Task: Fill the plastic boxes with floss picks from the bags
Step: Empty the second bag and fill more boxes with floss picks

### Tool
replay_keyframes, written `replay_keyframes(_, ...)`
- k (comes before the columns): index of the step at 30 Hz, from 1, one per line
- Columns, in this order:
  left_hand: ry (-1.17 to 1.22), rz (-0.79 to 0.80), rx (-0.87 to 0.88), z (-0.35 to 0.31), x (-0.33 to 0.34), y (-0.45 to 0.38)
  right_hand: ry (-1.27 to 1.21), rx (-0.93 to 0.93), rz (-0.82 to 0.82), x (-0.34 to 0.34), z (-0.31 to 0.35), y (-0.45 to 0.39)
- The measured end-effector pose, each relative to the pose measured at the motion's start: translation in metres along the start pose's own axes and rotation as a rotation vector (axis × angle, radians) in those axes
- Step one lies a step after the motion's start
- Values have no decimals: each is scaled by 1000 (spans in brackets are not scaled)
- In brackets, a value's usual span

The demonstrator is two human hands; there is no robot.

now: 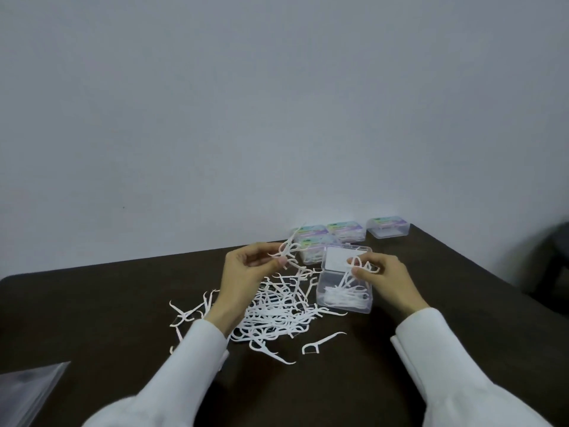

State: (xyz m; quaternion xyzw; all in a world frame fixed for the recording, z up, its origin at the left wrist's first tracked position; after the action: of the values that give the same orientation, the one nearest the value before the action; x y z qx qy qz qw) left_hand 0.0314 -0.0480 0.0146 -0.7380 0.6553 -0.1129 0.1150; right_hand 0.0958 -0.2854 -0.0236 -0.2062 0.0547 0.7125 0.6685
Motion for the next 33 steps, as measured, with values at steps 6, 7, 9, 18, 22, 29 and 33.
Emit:
replay_keyframes(6, 60, 30, -51, 8, 27, -14, 222, -92, 93, 4, 3, 2)
replay_keyframes(7, 67, 29, -58, 10, 30, -15, 219, -112, 106, 7, 5, 3)
replay_keyframes(9, 77, 35, -80, 14, 36, -20, 167, -123, 78, 7, 6, 3)
replay_keyframes(18, 234, 31, -145, 23, 46, -45, 174, -180, 33, 7, 12, 1)
replay_keyframes(22, 285, 28, -158, 25, 43, -50, 376, -186, 83, 19, 4, 1)
replay_keyframes(29, 399, 39, -149, 18, 49, -46, -57, -87, 100, 30, 14, 7)
replay_keyframes(33, 409, 50, -160, 20, 54, -43, -157, -52, 21, 31, 11, 7)
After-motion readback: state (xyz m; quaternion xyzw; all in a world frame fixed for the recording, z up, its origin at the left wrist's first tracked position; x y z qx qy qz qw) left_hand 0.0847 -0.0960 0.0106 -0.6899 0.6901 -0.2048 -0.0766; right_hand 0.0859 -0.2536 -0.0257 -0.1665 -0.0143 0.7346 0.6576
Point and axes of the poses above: each hand's wrist, its own y-axis away from the middle knuckle, its own x-axis out of the palm, z = x × y, the point moved 5 cm from there along -y, towards the middle knuckle, and after that the axes turned 3 degrees about z, right-handed, at the moved point
